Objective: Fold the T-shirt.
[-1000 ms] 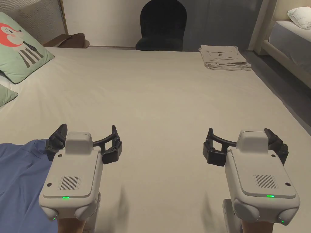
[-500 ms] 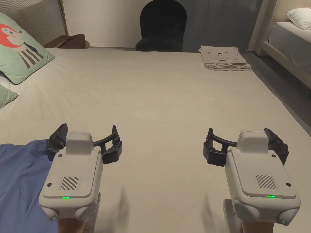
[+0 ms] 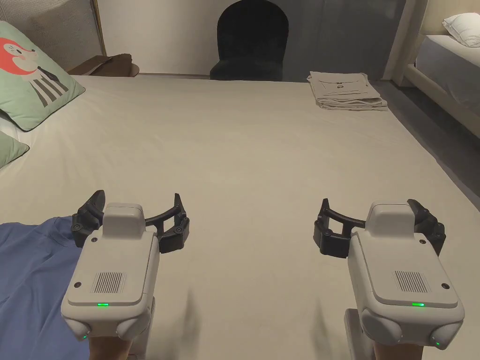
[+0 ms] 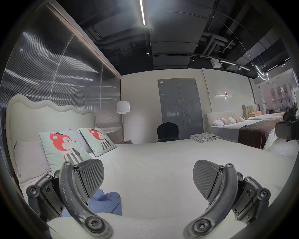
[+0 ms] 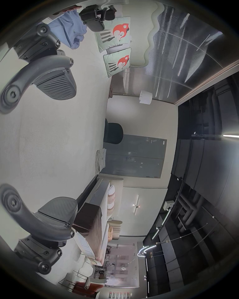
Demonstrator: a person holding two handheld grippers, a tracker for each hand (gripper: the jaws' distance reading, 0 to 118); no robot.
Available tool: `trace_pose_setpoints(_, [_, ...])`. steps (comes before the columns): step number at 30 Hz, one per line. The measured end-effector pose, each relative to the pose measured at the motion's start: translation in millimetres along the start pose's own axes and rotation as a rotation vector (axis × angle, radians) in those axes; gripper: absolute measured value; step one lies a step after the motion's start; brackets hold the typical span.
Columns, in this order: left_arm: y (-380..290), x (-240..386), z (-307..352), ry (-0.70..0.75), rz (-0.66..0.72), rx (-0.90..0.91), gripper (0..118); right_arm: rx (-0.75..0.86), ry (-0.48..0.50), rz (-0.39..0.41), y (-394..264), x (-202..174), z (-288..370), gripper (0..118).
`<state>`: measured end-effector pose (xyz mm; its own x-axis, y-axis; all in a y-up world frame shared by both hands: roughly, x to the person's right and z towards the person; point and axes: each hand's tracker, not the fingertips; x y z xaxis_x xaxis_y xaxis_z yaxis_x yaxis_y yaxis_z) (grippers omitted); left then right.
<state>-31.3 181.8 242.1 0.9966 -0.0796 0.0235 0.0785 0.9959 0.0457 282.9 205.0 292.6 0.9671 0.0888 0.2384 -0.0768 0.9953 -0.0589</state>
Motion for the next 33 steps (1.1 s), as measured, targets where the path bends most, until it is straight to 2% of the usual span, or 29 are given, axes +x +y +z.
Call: trace_pose_setpoints(33, [2.2, -1.6, -1.3, -0.002, -0.009, 0.007, 110, -0.003, 0.004, 0.005, 2.1, -0.9, 0.2, 117])
